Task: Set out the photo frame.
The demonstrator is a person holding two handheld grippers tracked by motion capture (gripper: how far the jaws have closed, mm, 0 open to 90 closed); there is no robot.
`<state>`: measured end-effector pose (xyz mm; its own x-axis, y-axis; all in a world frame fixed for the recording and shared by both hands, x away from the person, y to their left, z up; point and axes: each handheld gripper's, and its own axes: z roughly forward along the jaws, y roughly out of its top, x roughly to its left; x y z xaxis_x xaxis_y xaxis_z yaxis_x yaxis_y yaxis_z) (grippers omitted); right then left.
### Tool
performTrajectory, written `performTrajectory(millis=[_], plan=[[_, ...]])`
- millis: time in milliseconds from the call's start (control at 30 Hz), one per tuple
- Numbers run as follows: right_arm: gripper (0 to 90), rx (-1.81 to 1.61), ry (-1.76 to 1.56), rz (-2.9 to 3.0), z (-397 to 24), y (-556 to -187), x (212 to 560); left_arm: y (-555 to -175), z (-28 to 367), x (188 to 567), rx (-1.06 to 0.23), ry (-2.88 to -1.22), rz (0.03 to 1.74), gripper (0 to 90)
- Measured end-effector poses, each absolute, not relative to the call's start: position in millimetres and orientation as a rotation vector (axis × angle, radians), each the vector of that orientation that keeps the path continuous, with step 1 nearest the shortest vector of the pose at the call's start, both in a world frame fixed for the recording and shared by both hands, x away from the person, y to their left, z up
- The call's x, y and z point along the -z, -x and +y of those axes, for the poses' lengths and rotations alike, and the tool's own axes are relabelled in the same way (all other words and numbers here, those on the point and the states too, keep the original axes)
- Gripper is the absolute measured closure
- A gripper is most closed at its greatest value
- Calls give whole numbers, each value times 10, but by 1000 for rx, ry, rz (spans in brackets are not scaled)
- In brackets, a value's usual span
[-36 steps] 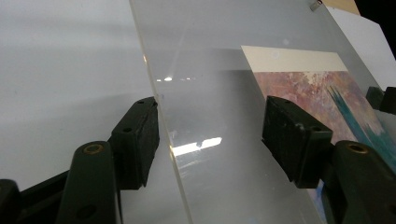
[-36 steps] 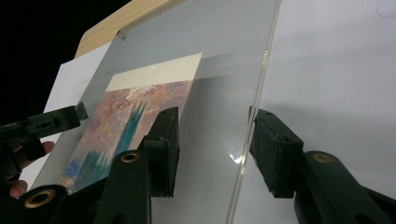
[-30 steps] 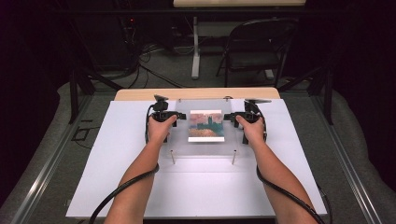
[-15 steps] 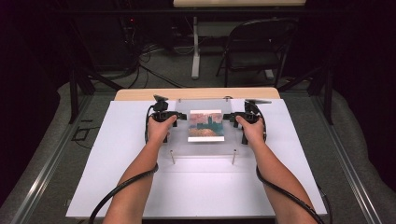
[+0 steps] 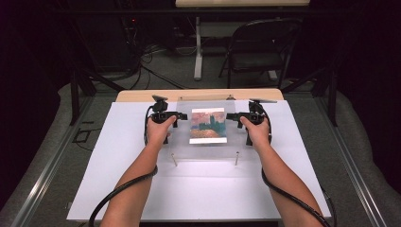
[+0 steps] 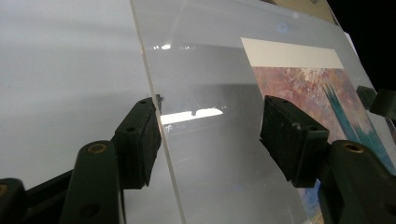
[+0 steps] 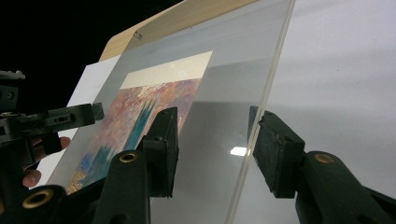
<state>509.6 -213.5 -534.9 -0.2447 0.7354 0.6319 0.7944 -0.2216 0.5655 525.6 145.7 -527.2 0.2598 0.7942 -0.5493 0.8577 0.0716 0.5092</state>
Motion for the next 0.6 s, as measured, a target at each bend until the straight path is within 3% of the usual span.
performTrajectory(millis=[600], plan=[[531,1611,1775,-2070,-2177,-4804,5003,-4927,1536,4833,-4,-1733,1371,505]])
